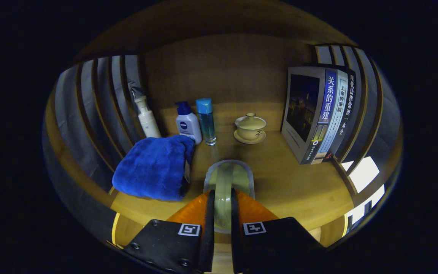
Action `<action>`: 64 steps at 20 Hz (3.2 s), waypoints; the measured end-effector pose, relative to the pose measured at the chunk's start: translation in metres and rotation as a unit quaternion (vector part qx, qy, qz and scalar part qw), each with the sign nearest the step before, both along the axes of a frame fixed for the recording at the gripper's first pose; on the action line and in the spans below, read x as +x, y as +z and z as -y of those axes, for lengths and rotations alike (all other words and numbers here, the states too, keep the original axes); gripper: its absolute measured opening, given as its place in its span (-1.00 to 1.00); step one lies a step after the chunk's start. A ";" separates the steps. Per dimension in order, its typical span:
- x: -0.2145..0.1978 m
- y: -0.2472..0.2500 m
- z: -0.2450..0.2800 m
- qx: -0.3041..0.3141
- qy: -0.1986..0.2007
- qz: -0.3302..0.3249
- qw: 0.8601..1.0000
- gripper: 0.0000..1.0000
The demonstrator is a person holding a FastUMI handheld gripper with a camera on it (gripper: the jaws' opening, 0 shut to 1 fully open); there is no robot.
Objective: Pull open the drawer, take out the items inside it, and place them on the countertop above the cabinet.
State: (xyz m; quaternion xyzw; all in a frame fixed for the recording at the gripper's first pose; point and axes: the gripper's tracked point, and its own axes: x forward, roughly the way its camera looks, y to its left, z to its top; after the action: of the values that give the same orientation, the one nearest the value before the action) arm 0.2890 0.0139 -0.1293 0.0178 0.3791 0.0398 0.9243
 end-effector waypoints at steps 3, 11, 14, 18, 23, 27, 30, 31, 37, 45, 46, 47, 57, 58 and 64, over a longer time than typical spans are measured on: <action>0.002 -0.007 -0.001 0.009 -0.005 -0.009 1.000 -0.43; 0.000 -0.003 -0.005 0.003 0.000 0.008 1.000 0.20; -0.002 -0.001 -0.007 0.002 0.001 0.013 1.000 0.57; -0.008 0.010 -0.006 -0.007 -0.001 0.040 0.999 0.89; -0.030 0.043 -0.018 0.013 0.014 0.082 0.996 0.97; -0.062 0.081 -0.028 0.017 0.035 0.121 0.992 0.97; -0.094 0.104 -0.038 0.018 0.059 0.139 0.988 0.96; -0.104 0.110 -0.039 0.017 0.062 0.148 0.987 0.97; -0.164 0.125 -0.051 -0.007 0.076 0.204 0.976 0.97; -0.234 0.117 -0.059 -0.012 0.066 0.244 0.968 0.96; -0.240 0.118 -0.059 -0.013 0.062 0.247 0.967 0.96; -0.247 0.116 -0.058 -0.013 0.060 0.248 0.967 0.96; -0.282 0.076 -0.041 0.006 0.022 0.225 0.974 0.96; -0.286 0.071 -0.038 0.005 0.021 0.222 0.975 0.96; -0.300 0.038 -0.024 -0.010 0.011 0.217 0.976 0.96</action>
State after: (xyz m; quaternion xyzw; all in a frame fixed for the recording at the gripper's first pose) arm -0.0106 0.0380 -0.0917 -0.0044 0.1700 0.0494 0.9842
